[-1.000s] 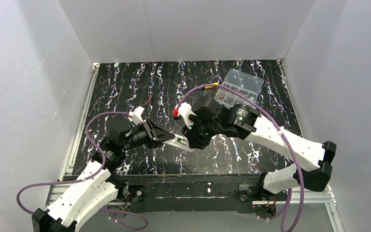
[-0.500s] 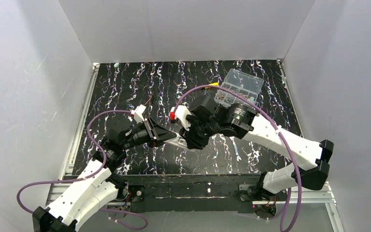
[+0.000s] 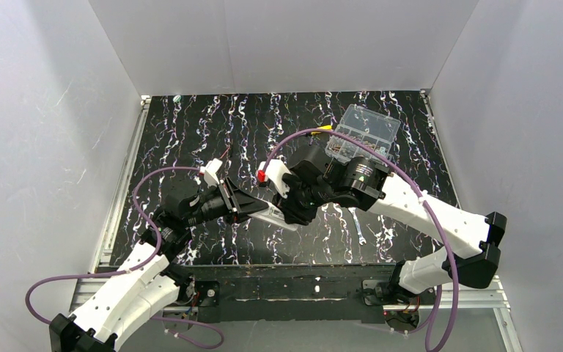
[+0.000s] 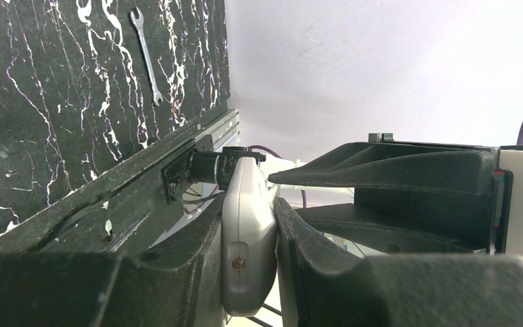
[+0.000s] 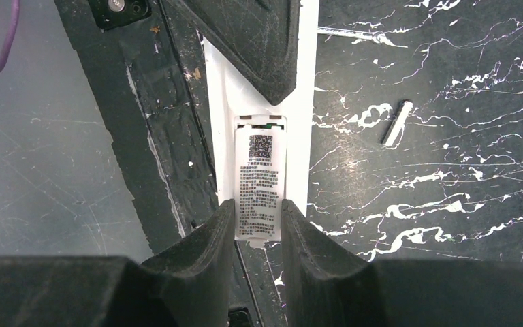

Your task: Load the batteries into the remote control

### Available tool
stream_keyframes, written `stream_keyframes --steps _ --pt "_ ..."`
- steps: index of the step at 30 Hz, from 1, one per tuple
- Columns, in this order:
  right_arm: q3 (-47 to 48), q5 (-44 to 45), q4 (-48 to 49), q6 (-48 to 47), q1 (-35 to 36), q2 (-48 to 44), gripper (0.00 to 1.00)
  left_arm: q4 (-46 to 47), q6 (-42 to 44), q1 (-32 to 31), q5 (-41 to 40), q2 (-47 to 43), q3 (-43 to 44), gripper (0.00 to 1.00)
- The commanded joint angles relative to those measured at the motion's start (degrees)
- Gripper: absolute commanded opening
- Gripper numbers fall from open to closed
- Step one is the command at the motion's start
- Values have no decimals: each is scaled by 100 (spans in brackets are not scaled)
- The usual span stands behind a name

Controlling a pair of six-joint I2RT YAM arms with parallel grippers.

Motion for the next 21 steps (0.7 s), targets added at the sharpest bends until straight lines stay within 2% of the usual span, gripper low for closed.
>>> stream_keyframes --steps 1,21 --pt "268 11 118 -102 18 -11 25 434 -37 31 299 -77 62 0" --pt "313 7 300 -19 18 -31 25 527 -108 30 281 -61 -45 0"
